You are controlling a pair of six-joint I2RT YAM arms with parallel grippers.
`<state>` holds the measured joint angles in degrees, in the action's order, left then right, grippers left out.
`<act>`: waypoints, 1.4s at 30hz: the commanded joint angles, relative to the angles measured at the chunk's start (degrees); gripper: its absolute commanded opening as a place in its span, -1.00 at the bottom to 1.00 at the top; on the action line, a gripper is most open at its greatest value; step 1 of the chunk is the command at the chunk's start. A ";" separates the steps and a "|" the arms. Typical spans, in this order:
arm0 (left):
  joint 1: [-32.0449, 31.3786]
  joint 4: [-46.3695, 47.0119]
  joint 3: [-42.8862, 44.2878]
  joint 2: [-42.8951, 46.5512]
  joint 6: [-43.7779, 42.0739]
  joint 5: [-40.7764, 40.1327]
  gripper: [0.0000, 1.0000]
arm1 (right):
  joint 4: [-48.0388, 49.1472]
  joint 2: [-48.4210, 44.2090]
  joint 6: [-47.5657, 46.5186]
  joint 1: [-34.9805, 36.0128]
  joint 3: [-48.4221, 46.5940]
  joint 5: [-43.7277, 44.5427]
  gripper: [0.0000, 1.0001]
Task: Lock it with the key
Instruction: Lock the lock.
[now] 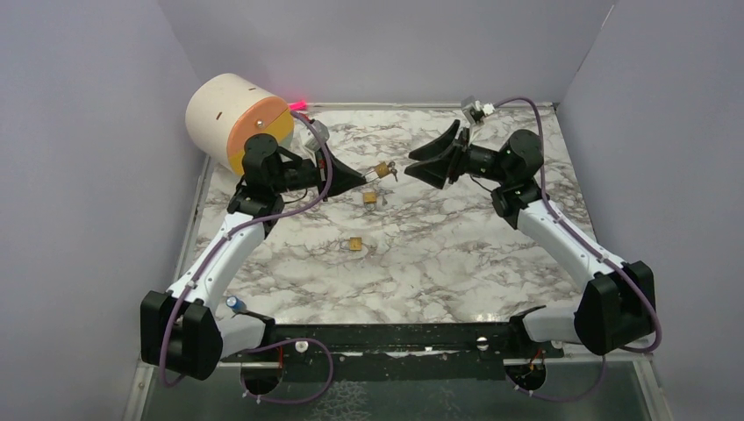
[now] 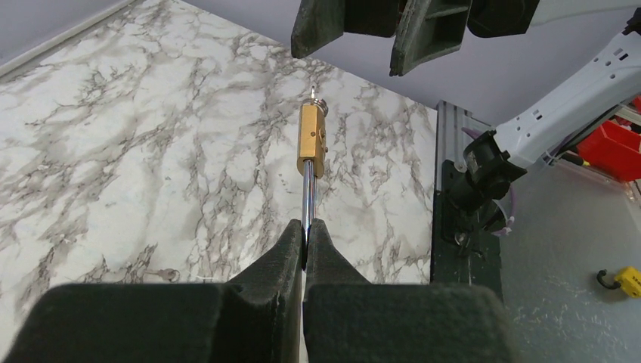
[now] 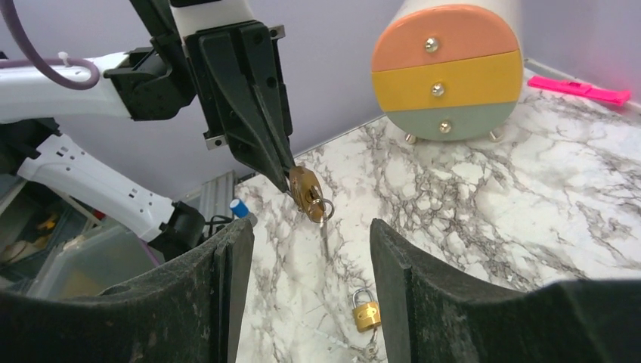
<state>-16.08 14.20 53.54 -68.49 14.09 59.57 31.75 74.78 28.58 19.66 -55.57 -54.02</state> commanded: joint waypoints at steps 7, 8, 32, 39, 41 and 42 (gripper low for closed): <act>0.34 2.27 -0.04 -1.47 0.42 3.51 -1.00 | 6.19 2.37 1.54 1.73 0.10 -3.30 0.23; 0.34 2.25 -0.02 -1.63 0.42 3.53 -1.00 | 5.76 2.53 1.03 2.20 -0.06 -2.96 0.23; 0.34 1.69 -0.15 -0.84 0.06 3.46 -1.00 | 1.88 5.67 -2.84 5.46 -2.73 -0.64 -0.32; 0.30 1.64 -0.10 -0.77 0.17 4.19 -1.00 | 2.89 6.22 -2.41 5.48 -2.83 -1.05 -0.42; 0.26 1.58 -0.14 -0.80 0.22 4.48 -1.00 | 3.13 6.31 -2.30 5.48 -2.90 -1.11 -0.44; 0.26 1.54 -0.18 -0.71 0.23 4.52 -1.00 | 3.22 6.37 -2.22 5.48 -2.88 -1.20 -0.45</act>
<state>-16.08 14.11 53.54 -70.06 14.33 61.84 33.34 80.53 26.09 24.80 -56.21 -55.48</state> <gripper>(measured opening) 0.009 0.285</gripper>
